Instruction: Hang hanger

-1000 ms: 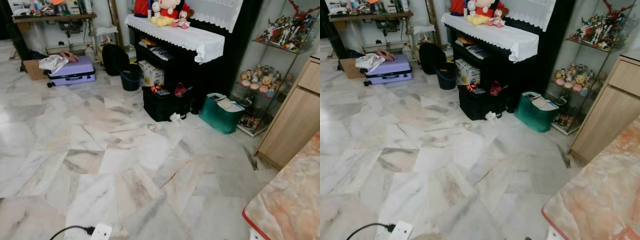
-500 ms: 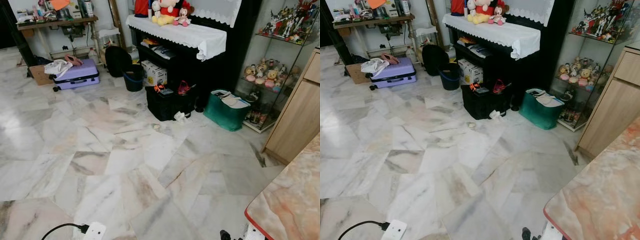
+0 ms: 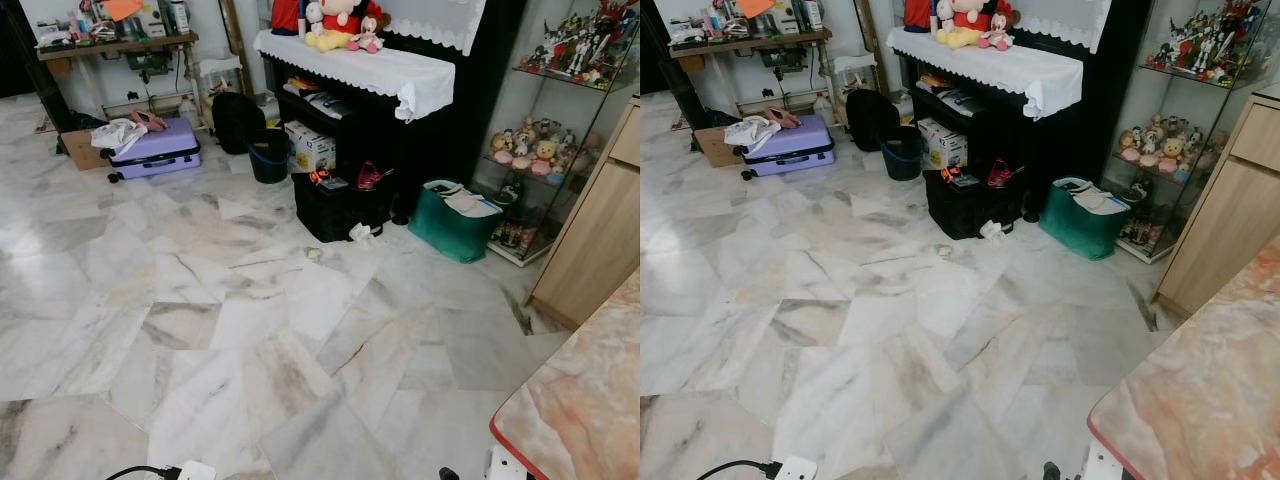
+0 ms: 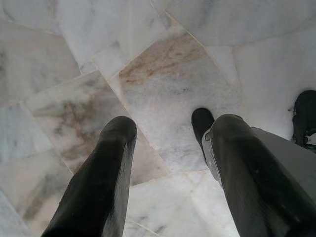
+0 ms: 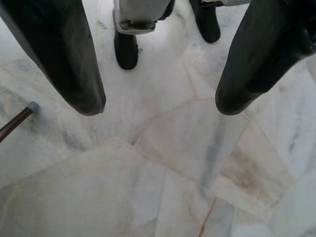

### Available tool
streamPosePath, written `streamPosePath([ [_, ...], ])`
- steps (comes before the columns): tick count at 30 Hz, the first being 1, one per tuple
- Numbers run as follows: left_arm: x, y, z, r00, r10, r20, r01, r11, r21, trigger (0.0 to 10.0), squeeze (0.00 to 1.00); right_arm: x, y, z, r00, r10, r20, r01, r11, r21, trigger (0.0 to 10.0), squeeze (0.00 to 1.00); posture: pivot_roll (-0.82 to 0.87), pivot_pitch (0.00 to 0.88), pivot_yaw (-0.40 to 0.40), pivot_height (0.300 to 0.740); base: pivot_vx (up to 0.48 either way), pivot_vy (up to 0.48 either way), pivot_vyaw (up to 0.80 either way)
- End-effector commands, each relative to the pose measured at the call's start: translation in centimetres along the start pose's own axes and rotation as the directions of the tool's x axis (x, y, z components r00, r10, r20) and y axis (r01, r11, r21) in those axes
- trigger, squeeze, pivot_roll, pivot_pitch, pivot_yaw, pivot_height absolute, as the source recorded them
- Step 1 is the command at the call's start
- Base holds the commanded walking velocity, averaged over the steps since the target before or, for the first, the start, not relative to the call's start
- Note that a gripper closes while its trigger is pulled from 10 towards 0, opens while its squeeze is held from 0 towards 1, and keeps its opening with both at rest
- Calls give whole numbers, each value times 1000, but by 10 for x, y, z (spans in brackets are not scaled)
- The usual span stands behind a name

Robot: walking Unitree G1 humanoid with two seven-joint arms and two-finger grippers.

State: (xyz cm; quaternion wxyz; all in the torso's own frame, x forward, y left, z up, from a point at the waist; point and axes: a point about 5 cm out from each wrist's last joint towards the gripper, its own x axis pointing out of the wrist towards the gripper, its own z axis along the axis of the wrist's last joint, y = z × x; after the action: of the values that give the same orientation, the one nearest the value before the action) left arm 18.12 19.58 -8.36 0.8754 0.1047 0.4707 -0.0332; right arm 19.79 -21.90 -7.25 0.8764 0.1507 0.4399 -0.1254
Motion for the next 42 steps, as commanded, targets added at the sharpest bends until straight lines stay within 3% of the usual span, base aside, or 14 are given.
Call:
streamPosePath([
  [1,-1,1,-7,1000,5,-16,-6,1000,-24,10000,0,-1,-1,-3,1000,1,-10,-1,1000,-9,10000,0,112,0,35,740,0,0,0],
  [34,-3,4,-18,998,4,-61,-6,999,-36,10000,0,0,1,-2,999,29,-14,-29,999,-28,10000,0,113,0,30,740,0,0,0],
  [42,-3,3,-19,998,3,-62,-6,999,-41,10000,0,0,1,-2,999,33,-17,-33,999,-37,10000,0,113,0,26,740,-246,0,0],
])
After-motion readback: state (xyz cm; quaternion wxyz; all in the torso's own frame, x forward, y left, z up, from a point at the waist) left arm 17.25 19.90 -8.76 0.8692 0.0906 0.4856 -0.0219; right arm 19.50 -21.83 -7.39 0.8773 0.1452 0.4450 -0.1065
